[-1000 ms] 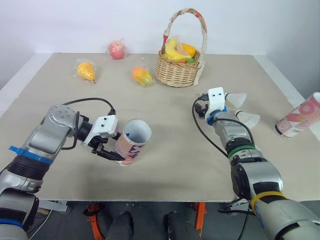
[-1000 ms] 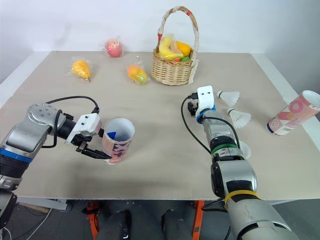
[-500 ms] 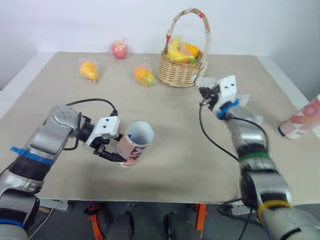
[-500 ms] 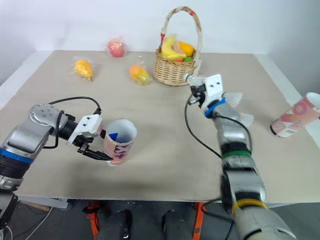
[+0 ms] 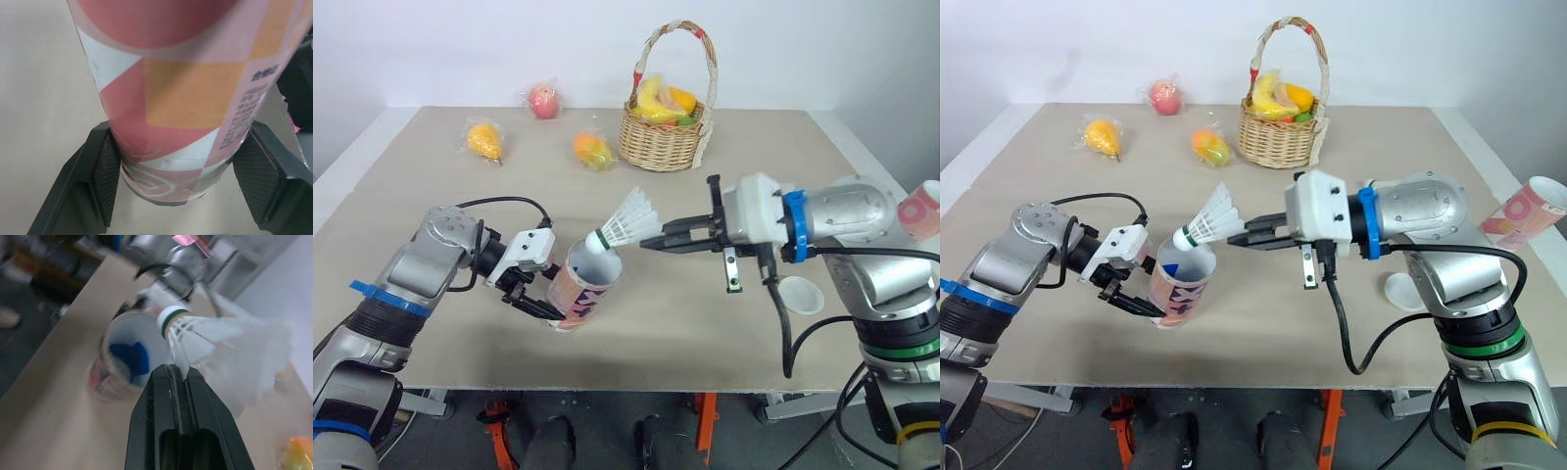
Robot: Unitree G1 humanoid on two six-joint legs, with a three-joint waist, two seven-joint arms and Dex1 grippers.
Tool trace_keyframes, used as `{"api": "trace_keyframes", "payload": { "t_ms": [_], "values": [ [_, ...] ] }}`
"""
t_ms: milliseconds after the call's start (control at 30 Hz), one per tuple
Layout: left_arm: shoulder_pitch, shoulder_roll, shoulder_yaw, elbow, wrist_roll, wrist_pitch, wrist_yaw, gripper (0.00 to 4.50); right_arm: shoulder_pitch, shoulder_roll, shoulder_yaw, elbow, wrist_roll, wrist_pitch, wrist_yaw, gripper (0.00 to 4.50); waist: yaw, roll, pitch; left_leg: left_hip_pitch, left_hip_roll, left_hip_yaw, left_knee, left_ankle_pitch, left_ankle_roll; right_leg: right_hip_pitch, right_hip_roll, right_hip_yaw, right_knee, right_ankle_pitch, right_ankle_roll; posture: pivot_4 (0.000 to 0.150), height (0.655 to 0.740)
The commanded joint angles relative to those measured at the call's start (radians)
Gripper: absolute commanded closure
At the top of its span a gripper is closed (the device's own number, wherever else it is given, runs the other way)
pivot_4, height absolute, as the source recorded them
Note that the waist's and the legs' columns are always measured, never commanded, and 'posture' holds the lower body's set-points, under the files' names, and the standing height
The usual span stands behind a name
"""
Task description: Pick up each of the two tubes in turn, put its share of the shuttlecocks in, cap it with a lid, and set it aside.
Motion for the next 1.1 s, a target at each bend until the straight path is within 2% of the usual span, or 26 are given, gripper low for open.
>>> {"api": "trace_keyframes", "payload": {
  "t_ms": [33,233,367,400,500,600,700,867,900,1000,1100],
  "values": [
    [-0.020,0.003,0.005,0.001,0.003,-0.014,-0.005,1.33,-0.028,-0.019,0.054,0.008,-0.117,-0.094,0.039,4.44,0.000,0.000,0.000,-0.001,0.000,0.000,0.000,0.000,0.000,-0.001,0.000,0.000,0.000,-0.001,0.001,0.150,0.7400],
    [-0.021,0.003,0.004,0.002,0.003,-0.012,-0.006,1.33,-0.063,0.019,0.095,0.043,-0.174,-0.123,0.045,4.44,0.001,0.000,0.000,-0.003,-0.001,-0.001,0.000,0.000,0.000,-0.002,0.000,0.000,0.000,-0.001,0.001,0.150,0.7400],
    [-0.016,-0.001,0.006,-0.003,0.001,-0.008,-0.005,1.33,-0.062,0.023,0.048,0.035,-0.110,-0.068,0.059,3.20,0.001,0.000,0.000,-0.003,-0.001,-0.001,0.000,0.000,0.000,-0.002,0.000,0.000,0.000,-0.001,0.001,0.150,0.7400],
    [-0.014,-0.002,0.007,-0.007,-0.002,-0.004,-0.005,1.33,-0.044,0.010,0.010,0.000,-0.023,-0.005,0.074,2.65,0.001,0.000,0.000,-0.003,-0.001,-0.001,0.000,0.000,0.000,-0.002,0.000,0.000,0.000,-0.001,0.001,0.150,0.7400],
    [-0.010,-0.006,0.010,-0.016,-0.009,0.004,-0.004,1.33,0.007,-0.015,-0.085,-0.037,0.125,0.119,0.064,2.65,0.003,0.000,0.000,-0.003,-0.001,-0.002,0.000,0.000,0.000,-0.001,-0.001,0.000,0.000,0.001,-0.003,0.150,0.7400],
    [-0.004,-0.007,0.011,-0.027,-0.012,0.011,-0.002,1.33,0.068,-0.014,-0.215,0.011,0.191,0.186,-0.028,2.65,0.003,0.000,0.000,-0.003,-0.002,-0.002,0.000,0.000,0.000,-0.001,-0.002,-0.001,0.000,0.001,-0.003,0.150,0.7400],
    [-0.001,-0.007,0.012,-0.032,-0.015,0.015,-0.002,1.33,0.145,0.000,-0.350,0.110,0.157,0.195,-0.182,2.65,0.004,-0.001,0.000,-0.003,-0.003,-0.002,0.000,0.000,0.000,-0.001,-0.002,-0.001,0.000,0.001,-0.002,0.150,0.7400],
    [0.008,-0.003,0.016,-0.041,-0.018,0.018,-0.001,1.33,0.252,0.001,-0.494,0.302,-0.026,0.115,-0.487,2.65,0.007,-0.001,0.000,-0.003,-0.004,-0.002,0.001,0.000,0.000,0.000,-0.003,0.000,0.000,0.001,-0.001,0.150,0.7400],
    [0.010,-0.002,0.016,-0.042,-0.018,0.018,-0.001,1.33,0.275,0.008,-0.544,0.322,-0.023,0.129,-0.539,2.65,0.007,-0.001,0.000,-0.003,-0.004,-0.002,0.000,0.000,0.000,0.000,-0.003,0.000,0.000,0.001,-0.001,0.150,0.7400],
    [0.010,-0.004,0.016,-0.044,-0.020,0.019,0.000,1.33,0.352,0.017,-0.627,0.346,-0.032,0.123,-0.618,2.65,0.008,0.000,0.000,-0.003,-0.005,-0.001,-0.001,0.000,0.000,-0.001,-0.003,0.001,0.000,0.001,-0.002,0.150,0.7400],
    [0.010,-0.009,0.014,-0.041,-0.020,0.017,0.004,1.33,0.428,0.015,-0.652,0.339,-0.024,0.136,-0.627,2.65,0.008,0.000,-0.001,-0.002,-0.005,-0.002,-0.002,0.000,0.000,0.000,-0.003,0.000,0.000,0.001,-0.002,0.150,0.7400]
  ]
}}
